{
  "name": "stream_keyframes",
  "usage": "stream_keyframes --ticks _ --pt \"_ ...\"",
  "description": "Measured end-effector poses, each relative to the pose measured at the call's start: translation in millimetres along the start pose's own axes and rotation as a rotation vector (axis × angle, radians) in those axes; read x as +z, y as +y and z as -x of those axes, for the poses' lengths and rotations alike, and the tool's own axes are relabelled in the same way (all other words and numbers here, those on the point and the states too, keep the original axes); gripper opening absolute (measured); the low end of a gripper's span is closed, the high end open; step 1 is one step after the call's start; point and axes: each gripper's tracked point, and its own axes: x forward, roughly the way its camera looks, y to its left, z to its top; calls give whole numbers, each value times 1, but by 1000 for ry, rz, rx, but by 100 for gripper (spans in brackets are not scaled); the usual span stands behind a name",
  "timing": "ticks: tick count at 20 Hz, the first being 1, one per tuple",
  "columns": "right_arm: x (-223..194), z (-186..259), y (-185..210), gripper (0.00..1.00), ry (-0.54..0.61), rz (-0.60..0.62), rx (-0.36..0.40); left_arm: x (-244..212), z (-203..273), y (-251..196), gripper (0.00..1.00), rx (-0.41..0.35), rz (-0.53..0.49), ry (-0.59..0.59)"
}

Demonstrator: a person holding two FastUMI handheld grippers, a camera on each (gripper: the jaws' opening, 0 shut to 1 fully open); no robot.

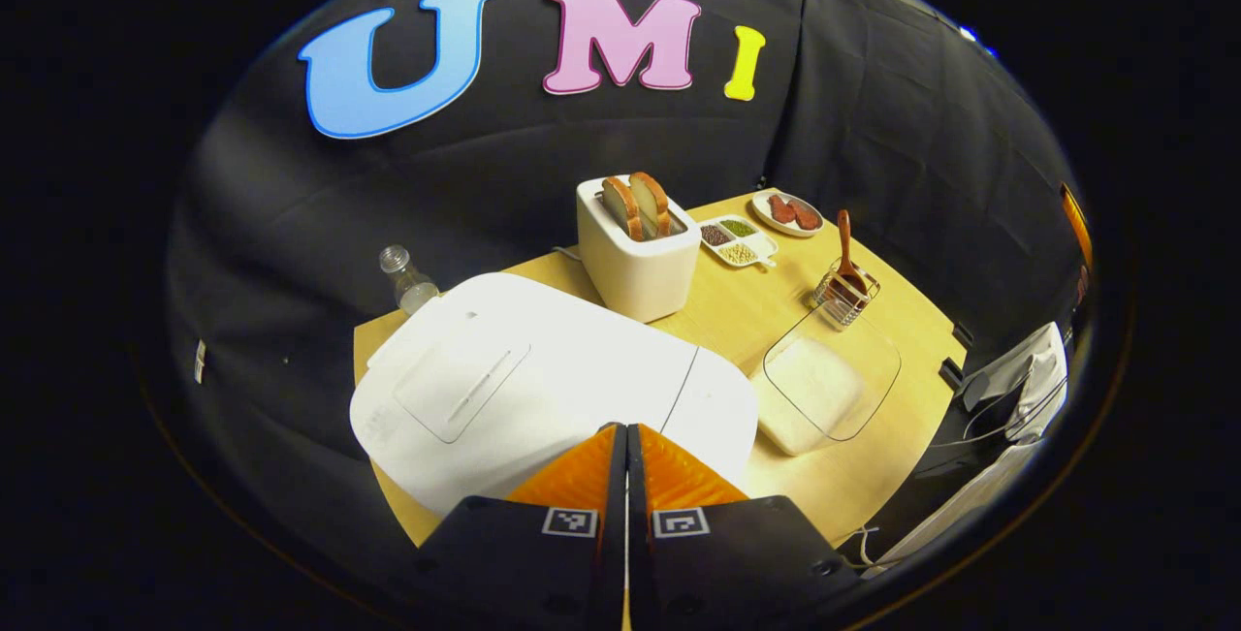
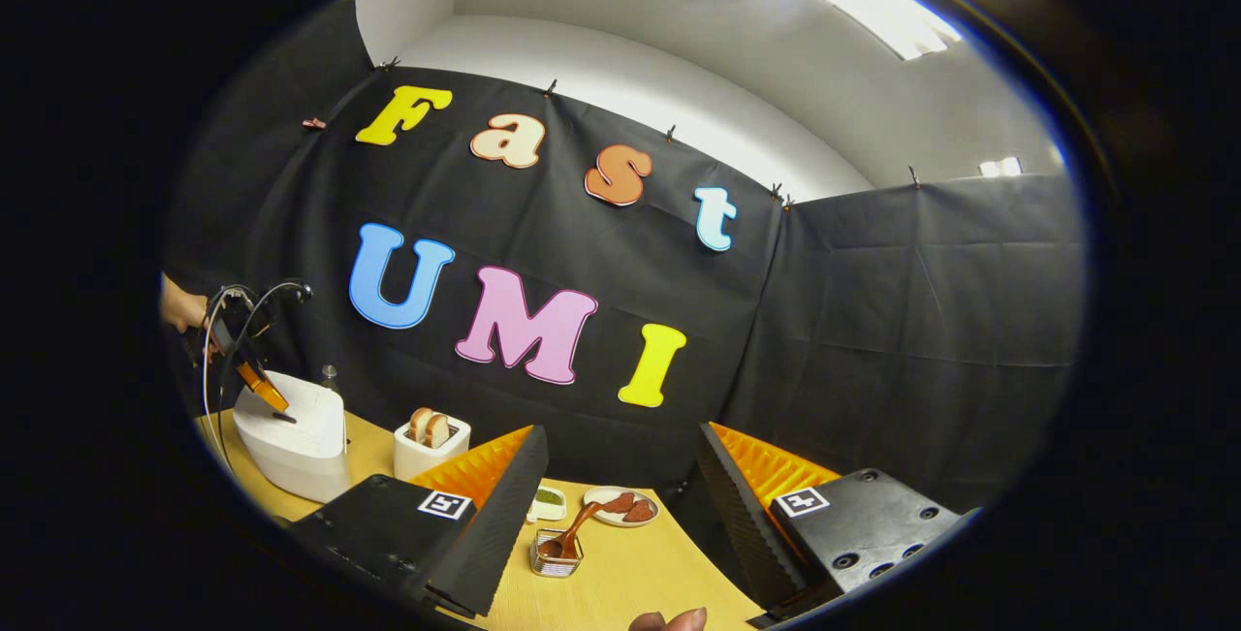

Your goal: Close the left gripper, press the button to open the rice cooker; take a wooden spoon from the chopstick holder with the right hand, scoop a spoonful of rice and pour it into the rice cooker, then put the wooden spoon back into the chopstick holder.

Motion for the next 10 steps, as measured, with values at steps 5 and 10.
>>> stream_keyframes --ticks 5,10 --pt "-7 -2 -4 97 12 11 -19 -8 -14 9 7 15 -14 36" --pt "-6 -5 2 97 11 1 -15 -19 -19 9 7 -3 -32 81"
